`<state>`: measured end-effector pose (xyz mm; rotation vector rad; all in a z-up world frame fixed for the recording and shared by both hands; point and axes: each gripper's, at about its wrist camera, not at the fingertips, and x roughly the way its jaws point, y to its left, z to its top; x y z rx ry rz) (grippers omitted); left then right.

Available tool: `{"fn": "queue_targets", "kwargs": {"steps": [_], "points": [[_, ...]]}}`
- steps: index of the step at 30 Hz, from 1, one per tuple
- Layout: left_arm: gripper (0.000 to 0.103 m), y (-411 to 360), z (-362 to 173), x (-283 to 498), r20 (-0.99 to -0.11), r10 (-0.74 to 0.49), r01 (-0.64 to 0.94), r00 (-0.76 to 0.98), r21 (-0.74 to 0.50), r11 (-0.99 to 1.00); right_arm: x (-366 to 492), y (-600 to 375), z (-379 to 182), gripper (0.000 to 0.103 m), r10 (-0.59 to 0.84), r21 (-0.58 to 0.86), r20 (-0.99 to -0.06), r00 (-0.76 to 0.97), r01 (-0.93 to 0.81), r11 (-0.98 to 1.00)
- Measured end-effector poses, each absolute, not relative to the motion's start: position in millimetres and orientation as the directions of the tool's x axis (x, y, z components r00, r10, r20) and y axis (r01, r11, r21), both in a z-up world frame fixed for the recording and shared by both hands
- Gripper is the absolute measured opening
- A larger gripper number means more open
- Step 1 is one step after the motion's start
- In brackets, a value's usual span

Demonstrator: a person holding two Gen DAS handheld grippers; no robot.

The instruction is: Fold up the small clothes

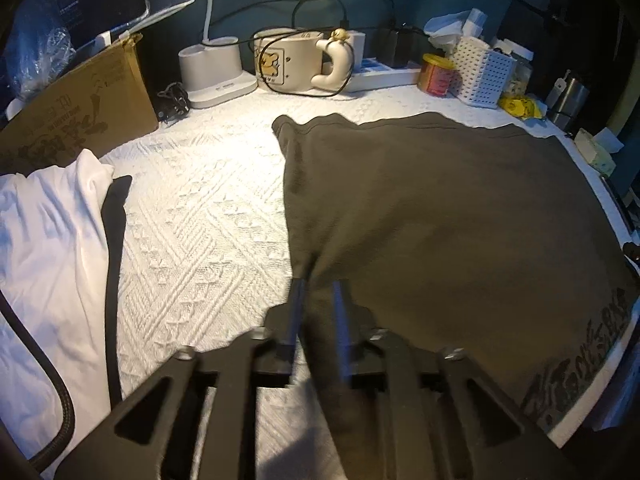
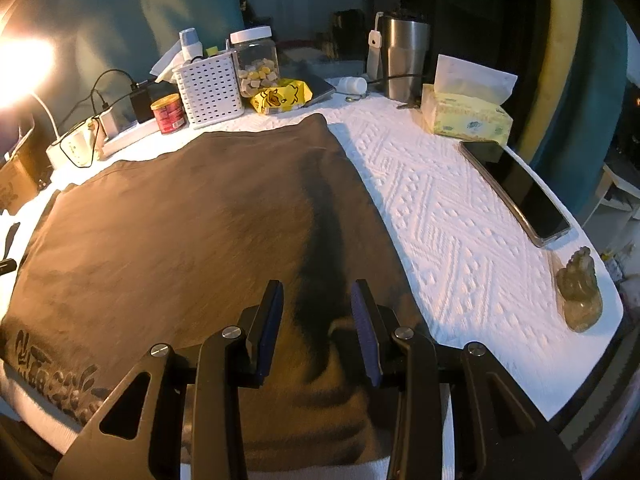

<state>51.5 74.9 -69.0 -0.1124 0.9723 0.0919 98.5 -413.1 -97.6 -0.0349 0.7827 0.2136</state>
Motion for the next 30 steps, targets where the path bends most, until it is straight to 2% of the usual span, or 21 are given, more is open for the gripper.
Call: {"fn": "queue_targets", "kwargs": {"steps": [1, 2, 3, 28, 29, 30], "points": [[0.044, 72, -66, 48, -0.820, 0.029, -0.127, 0.572, -0.053, 0.990, 96, -413, -97, 0.038, 0.178, 0.047, -0.702, 0.690, -0.205, 0.978], [0.059, 70, -64, 45, -0.812, 0.031, -0.126, 0.583, -0.053, 0.991, 94, -413, -96, 0.038, 0.178, 0.047, -0.701, 0.690, -0.205, 0.978], [0.065, 66, -60, 41, -0.799, 0.030, -0.121, 0.601, -0.054, 0.991, 92, -413, -96, 0.038, 0.179, 0.047, -0.700, 0.691, -0.206, 0.977], [0.065, -10, -47, 7, -0.776, -0.121, 0.090, 0.619, -0.083, 0.993, 30, -441, -104, 0.038, 0.197, 0.090, -0.694, 0.693, -0.188, 0.978], [0.065, -12, -47, 6, -0.776, -0.126, 0.096, 0.618, -0.085, 0.992, 25, -444, -105, 0.041, 0.200, 0.095, -0.697, 0.688, -0.188, 0.978], [0.065, -15, -47, 5, -0.776, -0.131, 0.103, 0.617, -0.086, 0.991, 22, -445, -106, 0.052, 0.201, 0.097, -0.700, 0.685, -0.187, 0.977]]}}
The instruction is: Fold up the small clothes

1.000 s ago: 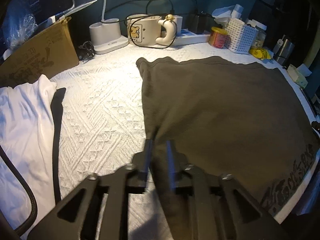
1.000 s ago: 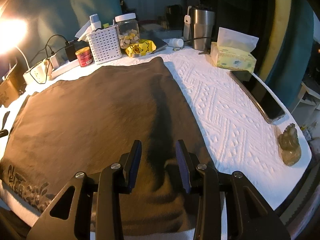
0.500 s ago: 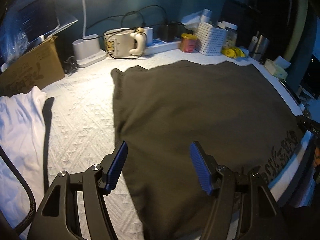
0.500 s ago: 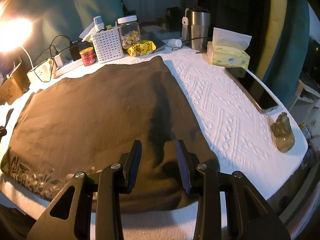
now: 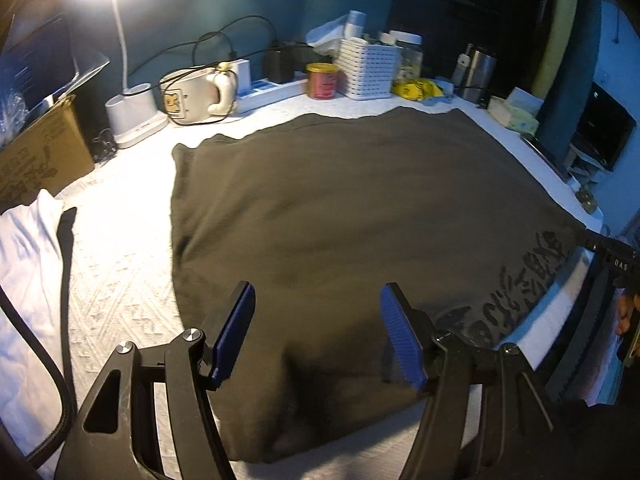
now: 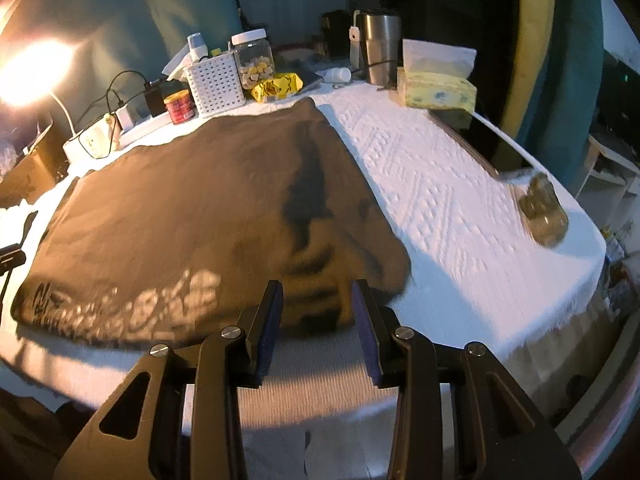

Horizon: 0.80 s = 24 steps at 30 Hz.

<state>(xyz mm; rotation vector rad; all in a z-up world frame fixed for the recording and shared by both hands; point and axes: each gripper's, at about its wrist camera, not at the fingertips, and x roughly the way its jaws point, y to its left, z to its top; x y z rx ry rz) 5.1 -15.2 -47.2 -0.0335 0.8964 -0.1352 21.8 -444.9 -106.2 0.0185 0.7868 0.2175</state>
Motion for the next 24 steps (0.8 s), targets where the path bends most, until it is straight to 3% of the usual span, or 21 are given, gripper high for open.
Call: {"fn": "queue_targets", "kwargs": {"steps": [1, 13, 24], "points": [[0.065, -17, -47, 4, -0.776, -0.135, 0.108, 0.616, -0.086, 0.990, 18, -447, -108, 0.058, 0.202, 0.103, -0.706, 0.679, -0.184, 0.978], [0.065, -25, -45, 5, -0.773, -0.152, 0.137, 0.617, -0.085, 0.987, -4, -454, -122, 0.059, 0.271, 0.211, -0.724, 0.634, -0.171, 0.963], [0.065, 1, -51, 19, -0.788, -0.102, 0.051, 0.607, -0.089, 0.995, 28, -439, -125, 0.063, 0.326, 0.281, -0.711, 0.623, -0.174, 0.944]]}}
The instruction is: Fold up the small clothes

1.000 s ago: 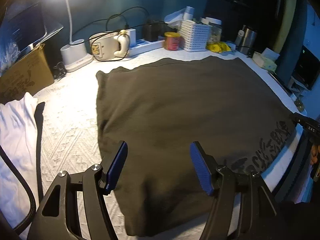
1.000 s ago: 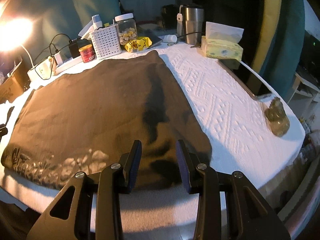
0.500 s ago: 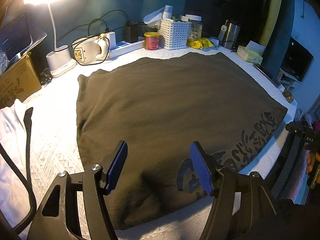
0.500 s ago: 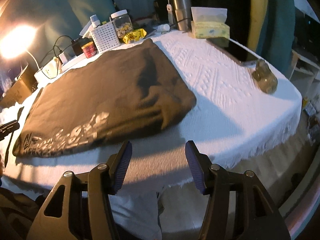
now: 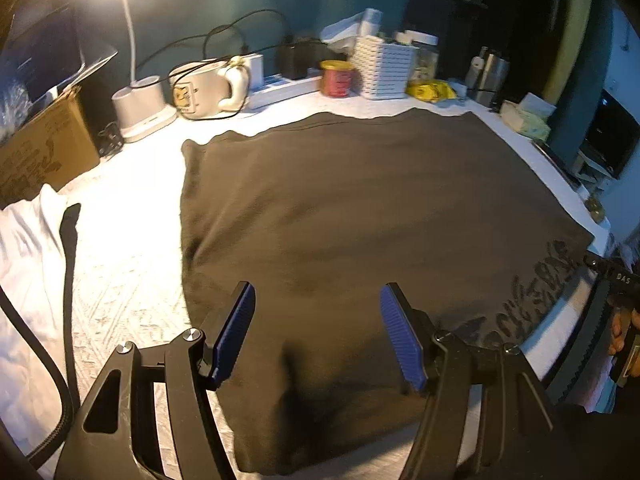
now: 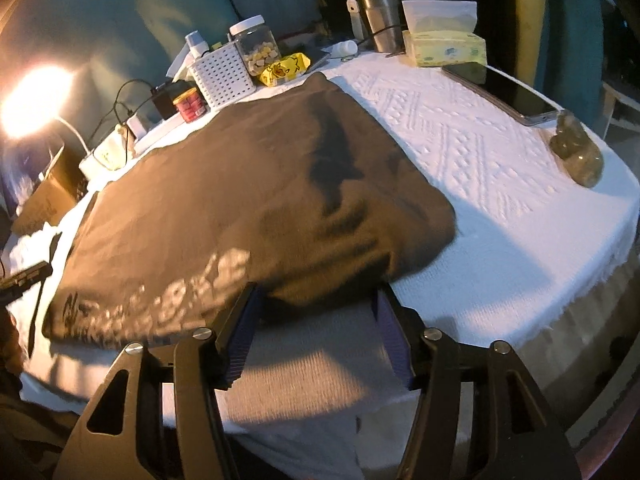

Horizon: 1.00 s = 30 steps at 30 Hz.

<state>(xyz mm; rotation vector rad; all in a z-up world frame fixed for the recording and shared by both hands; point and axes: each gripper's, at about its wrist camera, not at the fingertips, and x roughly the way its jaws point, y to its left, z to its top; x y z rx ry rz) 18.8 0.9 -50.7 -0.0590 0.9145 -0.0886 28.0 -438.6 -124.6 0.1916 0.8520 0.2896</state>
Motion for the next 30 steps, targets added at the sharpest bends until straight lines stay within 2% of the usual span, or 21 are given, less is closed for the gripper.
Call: {"fn": "queue_targets", "kwargs": {"steps": [4, 13, 21, 26, 27, 28, 29, 30], "points": [[0.065, 10, -52, 27, -0.789, -0.091, 0.017, 0.607, -0.102, 0.995, 43, -434, -124, 0.071, 0.343, 0.315, -0.701, 0.625, -0.159, 0.936], [0.065, 26, -52, 48, -0.787, -0.062, -0.035, 0.614, -0.106, 0.994, 83, -417, -123, 0.072, 0.349, 0.350, -0.685, 0.640, -0.132, 0.927], [0.065, 43, -53, 63, -0.781, -0.037, -0.069, 0.624, -0.102, 0.992, 116, -390, -124, 0.072, 0.303, 0.278, -0.667, 0.681, -0.150, 0.949], [0.065, 54, -54, 73, -0.773, -0.028, -0.074, 0.634, -0.096, 0.993, 135, -368, -123, 0.072, 0.304, 0.223, -0.693, 0.653, -0.207, 0.953], [0.065, 57, -54, 75, -0.771, -0.027, -0.074, 0.636, -0.096, 0.993, 138, -365, -123, 0.071, 0.312, 0.219, -0.699, 0.643, -0.223, 0.950], [0.065, 59, -55, 77, -0.770, -0.028, -0.075, 0.638, -0.097, 0.992, 138, -363, -123, 0.064, 0.313, 0.215, -0.701, 0.641, -0.228, 0.950], [0.065, 60, -55, 79, -0.768, -0.029, -0.074, 0.639, -0.099, 0.992, 140, -361, -122, 0.056, 0.306, 0.205, -0.703, 0.642, -0.229, 0.952], [0.065, 63, -56, 81, -0.767, -0.032, -0.073, 0.641, -0.103, 0.992, 141, -360, -123, 0.040, 0.296, 0.194, -0.708, 0.641, -0.225, 0.955]]}}
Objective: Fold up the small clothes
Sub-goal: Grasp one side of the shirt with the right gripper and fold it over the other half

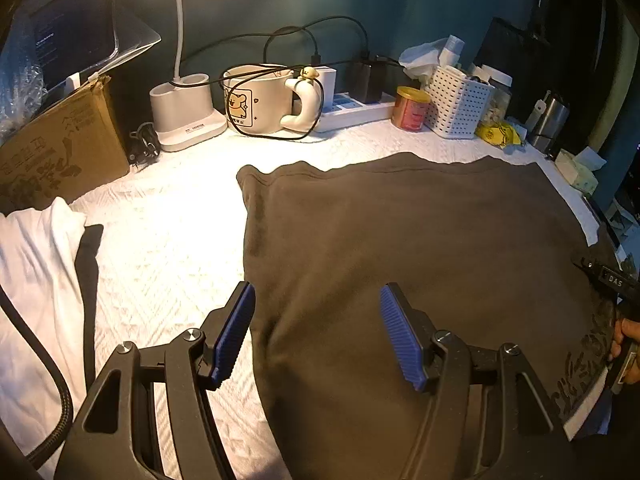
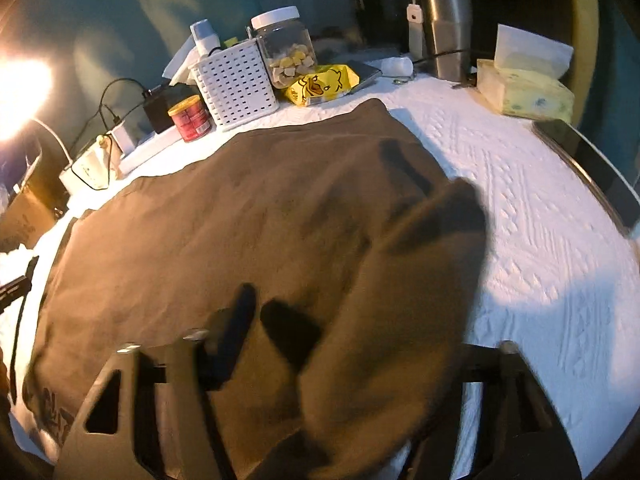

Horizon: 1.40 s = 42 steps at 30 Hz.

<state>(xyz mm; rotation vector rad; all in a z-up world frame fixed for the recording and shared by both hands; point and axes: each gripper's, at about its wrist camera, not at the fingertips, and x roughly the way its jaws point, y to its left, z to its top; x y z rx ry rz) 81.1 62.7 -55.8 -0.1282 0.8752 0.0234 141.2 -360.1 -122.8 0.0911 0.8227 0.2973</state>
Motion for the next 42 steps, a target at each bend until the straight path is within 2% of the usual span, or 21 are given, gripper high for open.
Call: {"fn": "queue_targets", "kwargs": {"steps": [1, 4, 7, 12, 22, 33, 42], "points": [[0.065, 64, -56, 82, -0.765, -0.034, -0.072, 0.643, -0.105, 0.992, 143, -360, -123, 0.032, 0.281, 0.182, -0.710, 0.645, -0.218, 0.959], [0.065, 70, -56, 85, -0.759, -0.040, -0.069, 0.649, -0.110, 0.991, 145, -357, -123, 0.025, 0.287, 0.180, -0.709, 0.644, -0.228, 0.957], [0.065, 77, -57, 84, -0.754, -0.042, -0.071, 0.656, -0.117, 0.991, 144, -347, -115, 0.022, 0.286, 0.161, -0.695, 0.660, -0.245, 0.956], [0.065, 89, -59, 81, -0.745, -0.051, -0.078, 0.665, -0.137, 0.987, 139, -309, -91, 0.021, 0.271, 0.046, -0.655, 0.705, -0.321, 0.946], [0.065, 111, -55, 65, -0.712, -0.046, -0.084, 0.701, -0.146, 0.986, 125, -229, -62, 0.021, 0.365, -0.020, -0.623, 0.692, -0.481, 0.877], [0.065, 132, -56, 46, -0.701, -0.041, -0.113, 0.712, -0.172, 0.979, 99, -162, -61, 0.021, 0.448, -0.031, -0.639, 0.625, -0.604, 0.797], [0.065, 138, -55, 34, -0.699, -0.031, -0.129, 0.715, -0.175, 0.976, 64, -115, -80, 0.021, 0.488, -0.112, -0.686, 0.540, -0.740, 0.663]]}}
